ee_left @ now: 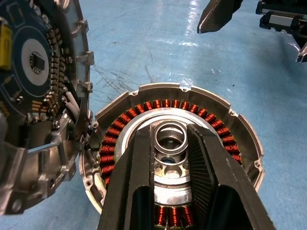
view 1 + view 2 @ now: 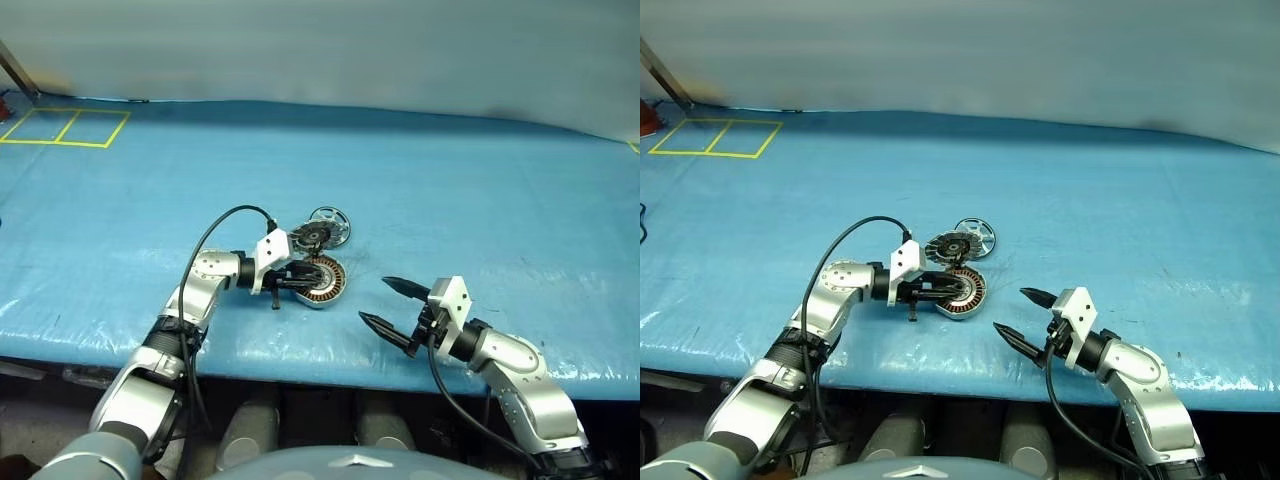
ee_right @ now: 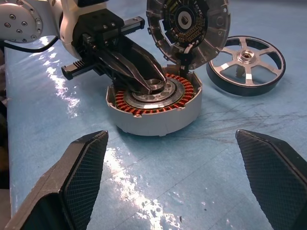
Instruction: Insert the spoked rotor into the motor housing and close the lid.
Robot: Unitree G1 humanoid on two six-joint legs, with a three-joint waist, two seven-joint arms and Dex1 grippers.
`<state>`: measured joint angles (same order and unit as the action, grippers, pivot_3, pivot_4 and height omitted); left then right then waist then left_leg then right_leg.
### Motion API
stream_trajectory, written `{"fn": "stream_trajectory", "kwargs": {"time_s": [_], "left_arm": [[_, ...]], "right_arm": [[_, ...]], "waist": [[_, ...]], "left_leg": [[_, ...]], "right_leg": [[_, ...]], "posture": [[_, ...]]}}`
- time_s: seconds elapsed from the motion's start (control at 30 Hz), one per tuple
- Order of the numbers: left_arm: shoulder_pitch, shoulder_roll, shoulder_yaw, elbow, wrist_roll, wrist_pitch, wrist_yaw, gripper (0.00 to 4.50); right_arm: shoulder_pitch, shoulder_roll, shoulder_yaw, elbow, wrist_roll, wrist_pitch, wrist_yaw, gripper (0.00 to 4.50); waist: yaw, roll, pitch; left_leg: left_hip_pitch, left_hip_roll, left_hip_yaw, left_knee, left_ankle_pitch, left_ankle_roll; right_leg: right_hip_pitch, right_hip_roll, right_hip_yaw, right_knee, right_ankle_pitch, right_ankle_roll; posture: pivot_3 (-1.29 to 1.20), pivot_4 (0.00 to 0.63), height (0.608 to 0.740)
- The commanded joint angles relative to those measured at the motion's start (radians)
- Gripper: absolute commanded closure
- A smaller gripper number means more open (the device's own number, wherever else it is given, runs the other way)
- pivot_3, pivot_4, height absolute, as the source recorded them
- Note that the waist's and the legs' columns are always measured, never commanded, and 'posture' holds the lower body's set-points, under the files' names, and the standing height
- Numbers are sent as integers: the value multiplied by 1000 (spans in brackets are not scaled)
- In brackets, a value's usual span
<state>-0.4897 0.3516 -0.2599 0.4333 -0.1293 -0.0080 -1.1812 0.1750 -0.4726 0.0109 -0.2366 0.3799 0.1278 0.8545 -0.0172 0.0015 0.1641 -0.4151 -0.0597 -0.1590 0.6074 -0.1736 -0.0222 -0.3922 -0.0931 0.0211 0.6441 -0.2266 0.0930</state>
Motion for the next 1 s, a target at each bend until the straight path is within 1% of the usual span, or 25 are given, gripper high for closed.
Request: {"fn": "stream_trajectory", "kwargs": {"time_s": [0.03, 0.47, 0.63, 0.77, 1.0], "left_arm": [[5, 14, 0, -20, 4, 6, -3, 3861], [-12, 7, -9, 6, 14, 17, -2, 3861], [-13, 13, 1, 11, 29, -31, 22, 3861], [-10, 7, 11, -8, -17, 15, -18, 3861], [-10, 9, 15, -8, -18, 24, -23, 3861]], "right_arm": [[-14, -3, 0, -5, -3, -35, 12, 0], [-19, -2, -4, 20, -25, -66, 3, 0], [-19, 0, -5, 25, -30, -71, 0, 0], [-23, 1, -2, 36, -36, -79, -1, 0], [-28, 3, 0, 43, -40, -85, 1, 0]], "waist": [[0, 0, 0], [0, 0, 0], [-1, 0, 0], [-1, 0, 0], [-1, 0, 0]], "left_leg": [[0, 0, 0, 0, 0, 0], [0, 0, 0, 1, 0, 0], [0, 0, 0, 1, 0, 0], [0, 0, 0, 2, 0, 0], [0, 0, 0, 2, 0, 0]], "right_leg": [[0, 0, 0, 0, 0, 0], [0, 0, 0, 0, 0, 0], [1, 0, 0, 0, 0, 0], [1, 0, 0, 0, 0, 1], [1, 0, 0, 0, 0, 1]], "posture": [[0, 150, 740], [0, 150, 740], [0, 150, 740], [0, 150, 740], [0, 150, 740]]}}
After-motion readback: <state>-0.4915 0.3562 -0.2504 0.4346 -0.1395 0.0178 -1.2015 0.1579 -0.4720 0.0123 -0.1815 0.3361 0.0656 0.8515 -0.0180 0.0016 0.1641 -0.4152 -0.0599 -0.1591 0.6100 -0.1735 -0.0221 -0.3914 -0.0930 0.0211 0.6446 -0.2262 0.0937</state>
